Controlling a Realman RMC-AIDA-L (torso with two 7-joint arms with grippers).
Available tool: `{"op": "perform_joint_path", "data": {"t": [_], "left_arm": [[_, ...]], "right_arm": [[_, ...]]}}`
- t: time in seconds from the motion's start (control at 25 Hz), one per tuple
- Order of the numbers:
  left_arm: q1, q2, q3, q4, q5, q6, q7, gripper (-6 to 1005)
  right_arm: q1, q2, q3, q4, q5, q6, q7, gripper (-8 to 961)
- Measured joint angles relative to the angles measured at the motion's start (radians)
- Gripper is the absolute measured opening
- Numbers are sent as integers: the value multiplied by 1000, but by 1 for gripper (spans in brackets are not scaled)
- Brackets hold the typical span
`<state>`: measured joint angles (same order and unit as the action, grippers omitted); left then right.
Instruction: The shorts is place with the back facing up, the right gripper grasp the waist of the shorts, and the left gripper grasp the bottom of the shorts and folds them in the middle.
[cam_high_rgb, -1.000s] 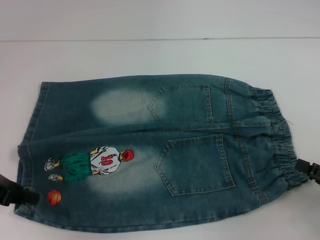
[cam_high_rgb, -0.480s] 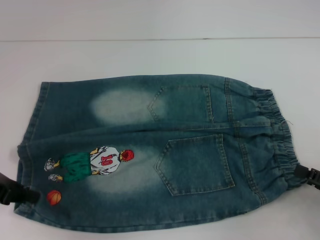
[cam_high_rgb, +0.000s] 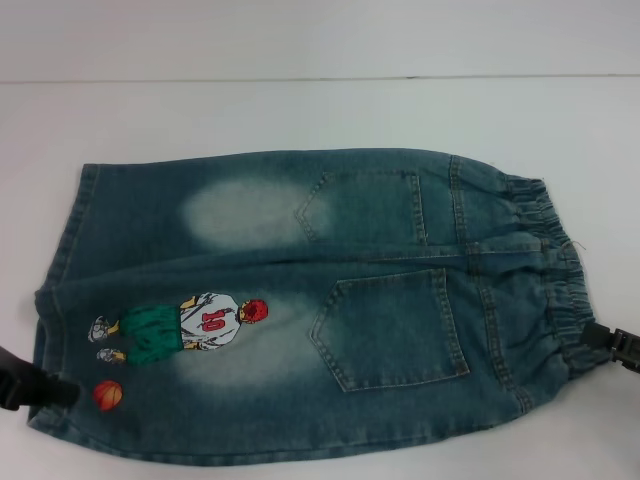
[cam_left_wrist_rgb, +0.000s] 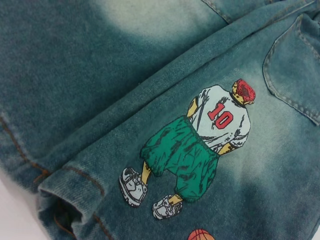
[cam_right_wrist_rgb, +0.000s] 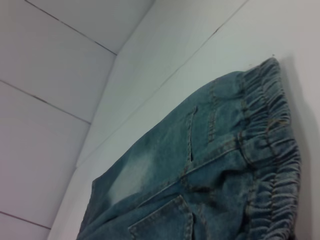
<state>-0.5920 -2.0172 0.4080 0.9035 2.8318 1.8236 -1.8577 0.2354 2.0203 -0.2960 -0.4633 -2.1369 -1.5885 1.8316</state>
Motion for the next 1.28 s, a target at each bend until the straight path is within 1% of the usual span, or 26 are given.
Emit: {"op": "perform_joint_path", "data": {"t": [0.28, 0.92, 1.28], "left_arm": [[-2, 0, 0, 0, 0, -10, 0, 92], [-2, -1, 0, 0, 0, -18, 7, 92], [-2, -3, 0, 0, 0, -18, 8, 91]], "right_arm": [[11, -2, -1, 0, -3, -19, 0, 807], [-2, -6, 1, 0, -31, -27, 15, 795], [28, -4, -13, 0, -58, -33, 14, 787]]}}
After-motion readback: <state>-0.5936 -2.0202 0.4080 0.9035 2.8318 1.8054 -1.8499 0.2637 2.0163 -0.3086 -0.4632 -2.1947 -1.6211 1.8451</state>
